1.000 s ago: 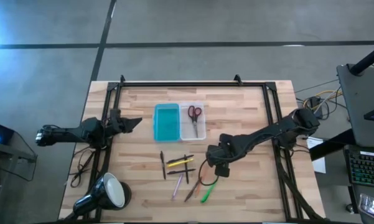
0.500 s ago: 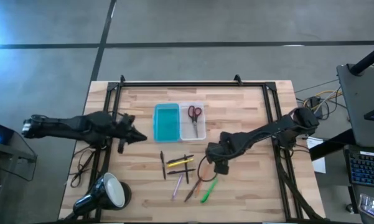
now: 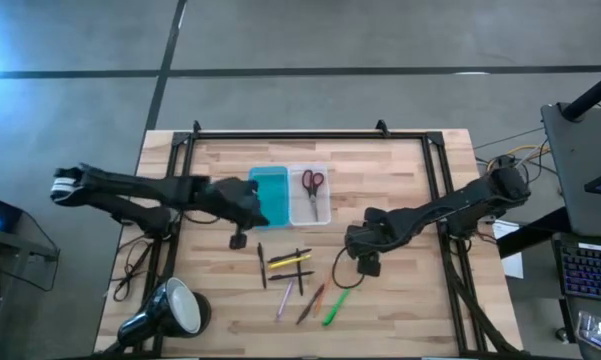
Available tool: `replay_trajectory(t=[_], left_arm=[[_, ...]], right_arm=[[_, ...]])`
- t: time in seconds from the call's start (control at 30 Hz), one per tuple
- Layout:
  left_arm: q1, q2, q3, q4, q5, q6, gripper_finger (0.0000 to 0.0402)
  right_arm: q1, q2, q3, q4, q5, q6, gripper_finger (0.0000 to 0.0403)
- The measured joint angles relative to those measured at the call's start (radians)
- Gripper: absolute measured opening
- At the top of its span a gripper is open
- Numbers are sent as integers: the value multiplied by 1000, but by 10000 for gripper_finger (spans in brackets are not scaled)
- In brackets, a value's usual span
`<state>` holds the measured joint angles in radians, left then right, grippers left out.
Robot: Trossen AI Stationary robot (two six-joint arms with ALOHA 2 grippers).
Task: Pick & place school supplies into a supply box
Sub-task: Put the black pen into the blue supply box
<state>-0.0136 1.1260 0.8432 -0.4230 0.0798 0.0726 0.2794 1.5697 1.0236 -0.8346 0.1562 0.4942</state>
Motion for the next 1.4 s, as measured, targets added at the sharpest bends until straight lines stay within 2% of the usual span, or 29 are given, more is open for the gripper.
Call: replay_trajectory(t=[0.17, 0.33, 0.4, 0.5, 0.67, 0.97, 1.4], left_arm=[[-6, 168, 143, -262, 50, 127, 1], [-11, 267, 196, -289, 264, 114, 0], [-12, 309, 206, -285, 293, 76, 0], [-28, 355, 217, -271, 241, 109, 1], [-82, 409, 240, -270, 64, 327, 35], [-143, 435, 246, -270, 52, 451, 127], [-195, 525, 175, -214, 53, 617, 138]], right_arm=[[-3, -112, -94, 78, 7, 2, 189], [-3, -177, -148, 122, 20, 1, 189], [-3, -187, -162, 119, 21, 3, 189], [-3, -197, -174, 118, 22, 3, 189], [-3, -200, -180, 115, 21, 3, 189], [-3, -200, -182, 108, 20, -36, 189], [-3, -200, -203, 108, 19, -53, 189]])
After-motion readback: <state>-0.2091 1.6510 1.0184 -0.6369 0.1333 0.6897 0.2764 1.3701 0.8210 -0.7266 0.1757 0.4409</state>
